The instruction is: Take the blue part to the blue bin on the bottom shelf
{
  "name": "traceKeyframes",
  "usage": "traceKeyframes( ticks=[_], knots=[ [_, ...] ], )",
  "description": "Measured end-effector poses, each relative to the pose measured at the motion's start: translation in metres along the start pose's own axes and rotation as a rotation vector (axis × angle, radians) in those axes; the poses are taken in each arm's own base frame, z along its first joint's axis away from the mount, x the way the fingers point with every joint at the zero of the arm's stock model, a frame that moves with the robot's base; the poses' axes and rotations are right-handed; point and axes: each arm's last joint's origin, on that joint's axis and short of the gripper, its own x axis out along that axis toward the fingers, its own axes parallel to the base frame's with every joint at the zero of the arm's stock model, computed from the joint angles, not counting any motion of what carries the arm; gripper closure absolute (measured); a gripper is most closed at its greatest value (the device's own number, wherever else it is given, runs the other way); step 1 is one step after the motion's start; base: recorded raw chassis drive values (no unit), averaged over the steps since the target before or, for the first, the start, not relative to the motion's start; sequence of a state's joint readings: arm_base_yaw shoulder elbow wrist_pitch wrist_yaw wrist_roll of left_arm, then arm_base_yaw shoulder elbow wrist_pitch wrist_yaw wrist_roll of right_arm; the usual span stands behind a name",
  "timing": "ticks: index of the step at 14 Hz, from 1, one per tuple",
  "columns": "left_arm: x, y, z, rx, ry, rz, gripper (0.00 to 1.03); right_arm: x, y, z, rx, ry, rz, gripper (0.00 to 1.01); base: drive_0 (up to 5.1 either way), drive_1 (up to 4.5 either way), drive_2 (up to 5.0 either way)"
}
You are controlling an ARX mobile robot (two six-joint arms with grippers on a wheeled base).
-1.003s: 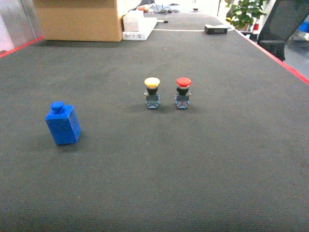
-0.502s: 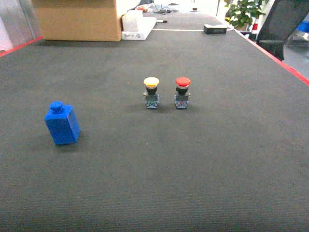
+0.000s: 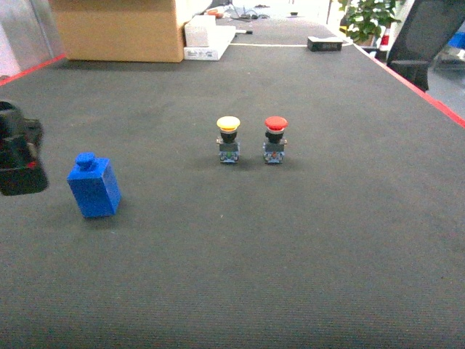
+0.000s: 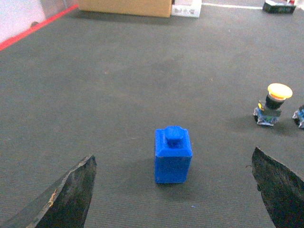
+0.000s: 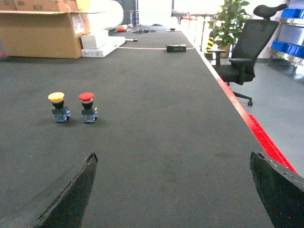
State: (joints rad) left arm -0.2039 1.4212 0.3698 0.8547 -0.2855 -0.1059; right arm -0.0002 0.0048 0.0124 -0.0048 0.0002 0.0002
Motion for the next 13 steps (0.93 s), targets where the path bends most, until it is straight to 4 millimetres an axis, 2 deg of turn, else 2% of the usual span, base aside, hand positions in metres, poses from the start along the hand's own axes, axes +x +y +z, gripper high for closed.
traceKeyframes(
  ticks=[3,7,10,13],
  knots=[
    [0.045,-0.011,-0.025,0.025,0.115,-0.012,0.05,0.000,0.000,0.000,0.000,0.000,0.000,0.03,0.0,0.00,0.0],
    [0.096,-0.011,-0.037,-0.019,0.152,0.026,0.05,0.000,0.000,0.000,0.000,0.000,0.000,0.03,0.0,0.00,0.0],
    [0.122,-0.017,-0.039,-0.043,0.169,0.016,0.05,0.000,0.000,0.000,0.000,0.000,0.000,0.03,0.0,0.00,0.0],
    [0.138,-0.018,-0.049,-0.036,0.211,0.038,0.05,0.000,0.000,0.000,0.000,0.000,0.000,0.03,0.0,0.00,0.0]
  ],
)
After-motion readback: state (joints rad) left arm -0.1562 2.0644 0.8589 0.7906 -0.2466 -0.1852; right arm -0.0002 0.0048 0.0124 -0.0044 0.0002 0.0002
